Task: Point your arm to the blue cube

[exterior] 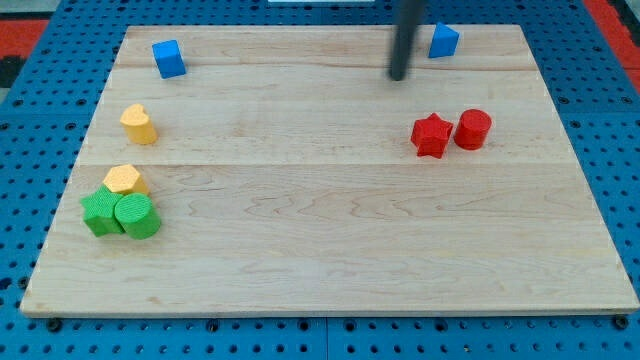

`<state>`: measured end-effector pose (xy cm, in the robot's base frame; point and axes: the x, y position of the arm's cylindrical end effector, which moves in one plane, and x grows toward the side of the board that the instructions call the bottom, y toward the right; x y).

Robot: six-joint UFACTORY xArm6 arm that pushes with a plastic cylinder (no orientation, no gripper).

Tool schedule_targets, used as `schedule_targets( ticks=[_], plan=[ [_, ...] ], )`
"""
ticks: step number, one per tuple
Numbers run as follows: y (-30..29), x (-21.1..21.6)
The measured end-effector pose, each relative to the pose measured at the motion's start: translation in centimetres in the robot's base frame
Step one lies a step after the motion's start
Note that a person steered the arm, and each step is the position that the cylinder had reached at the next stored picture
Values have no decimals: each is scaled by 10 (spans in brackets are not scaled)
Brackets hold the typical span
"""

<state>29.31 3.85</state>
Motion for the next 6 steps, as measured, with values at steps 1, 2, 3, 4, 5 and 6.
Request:
schedule_targets(
  ticks=[1, 2, 3, 4, 5, 6],
  plan=[
    [-133, 0],
    [-183, 0],
    [-183, 0],
    [-190, 11],
    [-220, 13],
    [-256, 10]
  ],
)
